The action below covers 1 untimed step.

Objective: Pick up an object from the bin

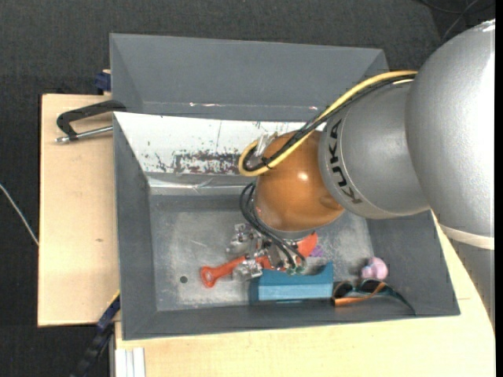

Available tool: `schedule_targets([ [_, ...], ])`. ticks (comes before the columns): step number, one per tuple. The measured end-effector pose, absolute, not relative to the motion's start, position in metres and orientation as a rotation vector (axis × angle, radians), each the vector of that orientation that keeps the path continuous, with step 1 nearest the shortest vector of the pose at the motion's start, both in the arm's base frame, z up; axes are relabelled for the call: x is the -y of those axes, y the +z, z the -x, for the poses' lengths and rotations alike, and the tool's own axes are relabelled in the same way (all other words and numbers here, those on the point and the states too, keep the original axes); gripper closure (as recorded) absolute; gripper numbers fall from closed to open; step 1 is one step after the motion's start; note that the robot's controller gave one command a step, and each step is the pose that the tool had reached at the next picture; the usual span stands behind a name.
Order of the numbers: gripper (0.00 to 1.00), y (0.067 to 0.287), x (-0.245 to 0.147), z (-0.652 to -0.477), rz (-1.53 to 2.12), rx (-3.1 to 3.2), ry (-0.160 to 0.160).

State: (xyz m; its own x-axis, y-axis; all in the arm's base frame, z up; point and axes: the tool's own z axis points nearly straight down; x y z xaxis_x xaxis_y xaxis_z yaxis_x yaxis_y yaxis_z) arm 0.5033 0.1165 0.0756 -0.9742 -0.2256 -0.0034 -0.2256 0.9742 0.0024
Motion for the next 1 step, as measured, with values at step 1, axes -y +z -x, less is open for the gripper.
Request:
schedule_targets([
  [1,1.0,0.267,-0.1096,-0.4995,0.464,-3.093,0.002],
])
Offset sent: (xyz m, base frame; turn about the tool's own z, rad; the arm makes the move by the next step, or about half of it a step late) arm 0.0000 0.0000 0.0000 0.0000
